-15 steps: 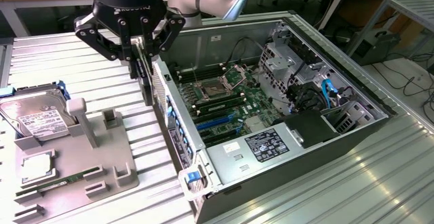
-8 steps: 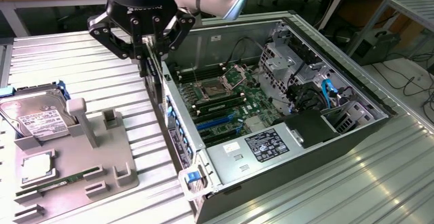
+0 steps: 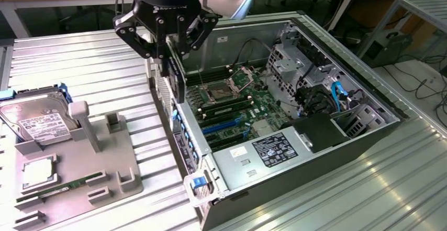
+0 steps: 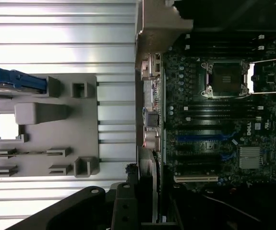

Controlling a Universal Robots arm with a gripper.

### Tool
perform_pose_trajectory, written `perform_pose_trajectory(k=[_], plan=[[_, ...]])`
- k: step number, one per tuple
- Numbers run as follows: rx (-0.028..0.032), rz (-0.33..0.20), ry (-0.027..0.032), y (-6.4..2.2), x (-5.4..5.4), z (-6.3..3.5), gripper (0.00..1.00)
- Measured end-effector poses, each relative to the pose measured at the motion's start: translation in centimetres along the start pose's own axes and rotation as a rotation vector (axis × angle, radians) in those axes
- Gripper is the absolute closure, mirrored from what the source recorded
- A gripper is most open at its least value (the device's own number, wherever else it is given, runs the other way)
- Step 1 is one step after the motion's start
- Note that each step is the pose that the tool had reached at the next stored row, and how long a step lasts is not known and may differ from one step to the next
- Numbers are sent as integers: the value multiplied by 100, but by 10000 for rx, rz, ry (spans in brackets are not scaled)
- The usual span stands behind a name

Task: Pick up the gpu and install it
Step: 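Pick up the gpu and move the gpu toward the slot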

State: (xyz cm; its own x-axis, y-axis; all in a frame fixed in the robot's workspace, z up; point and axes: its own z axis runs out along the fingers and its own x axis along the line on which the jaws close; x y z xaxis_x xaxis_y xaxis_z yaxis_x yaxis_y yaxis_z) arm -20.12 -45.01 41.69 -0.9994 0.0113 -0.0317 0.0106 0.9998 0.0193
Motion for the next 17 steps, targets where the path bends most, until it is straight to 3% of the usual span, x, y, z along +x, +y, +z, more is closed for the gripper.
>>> perform_pose_trajectory(k=[17], plan=[[-1,-10,-3,7,-475,32,72]])
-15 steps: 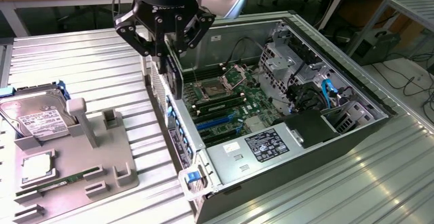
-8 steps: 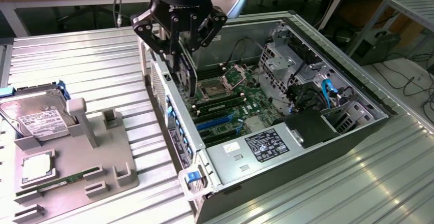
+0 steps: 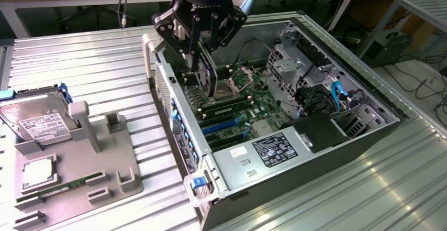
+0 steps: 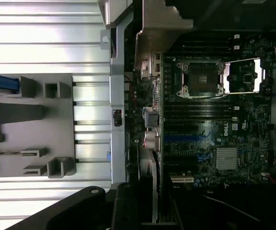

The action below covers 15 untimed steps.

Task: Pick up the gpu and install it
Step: 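Pick up the gpu and move the gpu toward the slot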

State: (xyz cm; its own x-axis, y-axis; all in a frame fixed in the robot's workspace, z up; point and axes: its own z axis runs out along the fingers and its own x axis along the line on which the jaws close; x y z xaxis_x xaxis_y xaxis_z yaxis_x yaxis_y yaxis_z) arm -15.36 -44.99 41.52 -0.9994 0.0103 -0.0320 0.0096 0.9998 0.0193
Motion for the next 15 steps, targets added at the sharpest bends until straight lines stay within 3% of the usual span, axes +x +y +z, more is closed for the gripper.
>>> perform_pose_trajectory(k=[15], plan=[[0,-3,0,4,-346,32,72]])
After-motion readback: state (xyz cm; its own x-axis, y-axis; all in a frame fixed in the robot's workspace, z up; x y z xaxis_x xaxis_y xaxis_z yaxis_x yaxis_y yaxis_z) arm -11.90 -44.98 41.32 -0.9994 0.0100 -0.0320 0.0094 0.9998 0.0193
